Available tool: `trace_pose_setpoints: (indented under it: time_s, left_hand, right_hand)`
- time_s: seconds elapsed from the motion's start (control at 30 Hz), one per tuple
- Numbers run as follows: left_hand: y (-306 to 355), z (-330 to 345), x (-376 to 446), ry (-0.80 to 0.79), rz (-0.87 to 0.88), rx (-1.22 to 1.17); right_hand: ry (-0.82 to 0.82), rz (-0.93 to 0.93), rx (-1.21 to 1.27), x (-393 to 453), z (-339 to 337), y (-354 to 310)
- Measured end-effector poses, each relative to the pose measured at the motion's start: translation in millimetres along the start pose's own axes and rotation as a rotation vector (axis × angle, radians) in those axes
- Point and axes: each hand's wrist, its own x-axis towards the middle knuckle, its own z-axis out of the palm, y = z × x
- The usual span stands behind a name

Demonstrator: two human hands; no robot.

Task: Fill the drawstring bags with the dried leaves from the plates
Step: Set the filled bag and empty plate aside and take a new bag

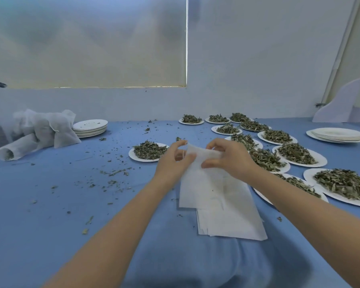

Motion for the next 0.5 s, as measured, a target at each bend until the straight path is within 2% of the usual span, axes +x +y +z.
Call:
trace_pose_setpoints:
  time_s: [0.2, 0.33, 0.5]
  left_hand:
    - [21, -18, 18, 0.203, 0.125, -0.07]
    - [28, -28, 36, 0.303, 0.172, -0.011]
    - [35, -42, 52, 0.292, 0.218, 0.09]
  right_hand:
    - [0.022, -0.167, -0.057, 20, -6, -29]
    - [0.068, -0.24, 0.037, 40, -1, -40]
    - [0.062, -0.24, 0.038, 63, 9, -50]
